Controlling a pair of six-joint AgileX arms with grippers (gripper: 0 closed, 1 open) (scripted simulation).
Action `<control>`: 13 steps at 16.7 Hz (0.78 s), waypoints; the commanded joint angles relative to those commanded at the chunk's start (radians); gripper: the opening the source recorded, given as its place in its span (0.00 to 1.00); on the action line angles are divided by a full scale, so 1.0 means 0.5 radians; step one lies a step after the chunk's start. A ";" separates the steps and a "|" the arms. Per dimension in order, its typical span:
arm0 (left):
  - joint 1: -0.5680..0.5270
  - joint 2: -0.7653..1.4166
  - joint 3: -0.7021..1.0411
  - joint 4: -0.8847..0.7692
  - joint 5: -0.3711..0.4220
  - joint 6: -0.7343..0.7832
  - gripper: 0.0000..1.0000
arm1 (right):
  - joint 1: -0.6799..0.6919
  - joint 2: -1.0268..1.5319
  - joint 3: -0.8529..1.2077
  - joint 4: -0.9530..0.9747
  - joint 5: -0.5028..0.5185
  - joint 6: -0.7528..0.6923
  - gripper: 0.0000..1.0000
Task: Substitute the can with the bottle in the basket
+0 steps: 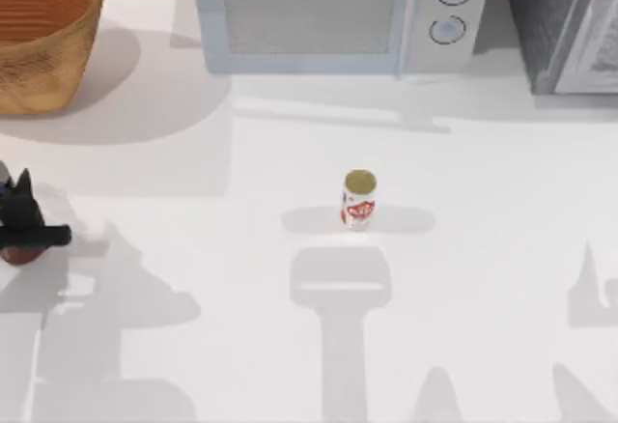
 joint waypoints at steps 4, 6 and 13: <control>0.000 0.000 0.000 0.000 0.000 0.000 0.00 | 0.000 0.000 0.000 0.000 0.000 0.000 1.00; 0.000 0.000 0.000 0.000 0.000 0.000 0.00 | 0.000 0.000 0.000 0.000 0.000 0.000 1.00; 0.002 -0.003 0.000 -0.002 0.000 0.003 0.00 | 0.000 0.000 0.000 0.000 0.000 0.000 1.00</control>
